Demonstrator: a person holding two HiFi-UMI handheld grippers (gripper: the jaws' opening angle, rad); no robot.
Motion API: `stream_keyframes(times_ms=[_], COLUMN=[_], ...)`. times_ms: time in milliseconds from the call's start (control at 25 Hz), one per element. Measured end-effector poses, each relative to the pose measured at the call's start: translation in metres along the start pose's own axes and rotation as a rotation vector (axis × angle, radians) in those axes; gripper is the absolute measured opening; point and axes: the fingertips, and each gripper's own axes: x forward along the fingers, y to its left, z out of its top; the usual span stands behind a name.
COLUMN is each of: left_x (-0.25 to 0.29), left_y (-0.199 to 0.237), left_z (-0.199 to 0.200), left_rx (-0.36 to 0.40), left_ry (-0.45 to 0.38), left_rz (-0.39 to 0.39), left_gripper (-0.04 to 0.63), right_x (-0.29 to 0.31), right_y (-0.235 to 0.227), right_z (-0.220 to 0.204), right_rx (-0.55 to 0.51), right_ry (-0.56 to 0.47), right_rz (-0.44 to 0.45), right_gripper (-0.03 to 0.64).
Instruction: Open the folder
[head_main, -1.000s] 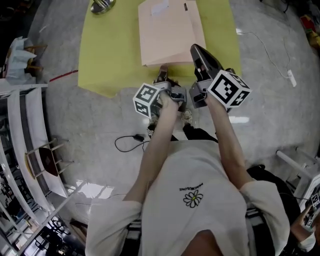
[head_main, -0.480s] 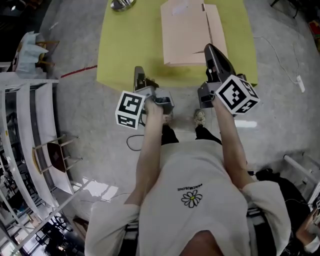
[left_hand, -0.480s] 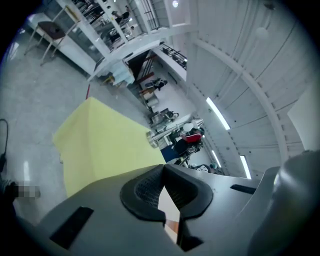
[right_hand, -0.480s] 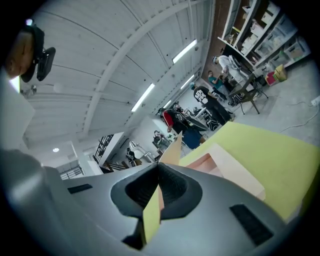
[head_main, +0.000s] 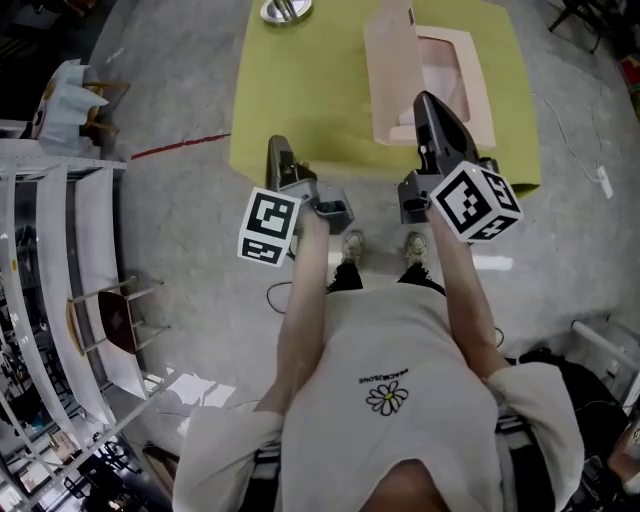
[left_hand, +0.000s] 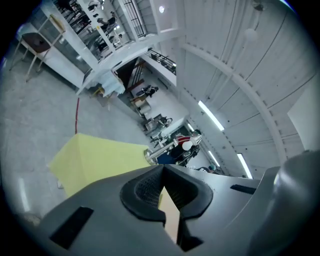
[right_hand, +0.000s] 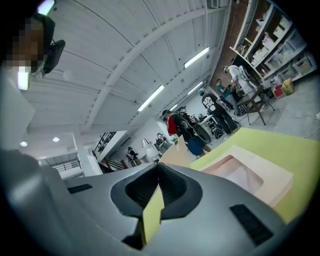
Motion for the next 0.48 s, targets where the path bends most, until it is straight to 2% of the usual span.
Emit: stream_keyframes(times_ms=[120, 280, 480], left_x=[-0.003, 0.001, -0.001], left_y=[0.012, 0.033, 0.055], left_z=[0.035, 0.061, 0.066], left_rx=[0.049, -0.082, -0.168], left_ry=[-0.048, -0.102, -0.118], left_rz=[-0.009, 0.007, 0.044], left_gripper=[0.015, 0.015, 0.015], right_x=[0.015, 0.046, 0.079], right_y=[0.028, 0.059, 0.091], right_z=[-0.02, -0.041, -0.069], right_rx=[-0.035, -0.079, -0.117], right_ry=[0.025, 0.093, 0.202], right_rz=[0.016, 0.056, 0.109], right_gripper=[0.012, 0.012, 0.014])
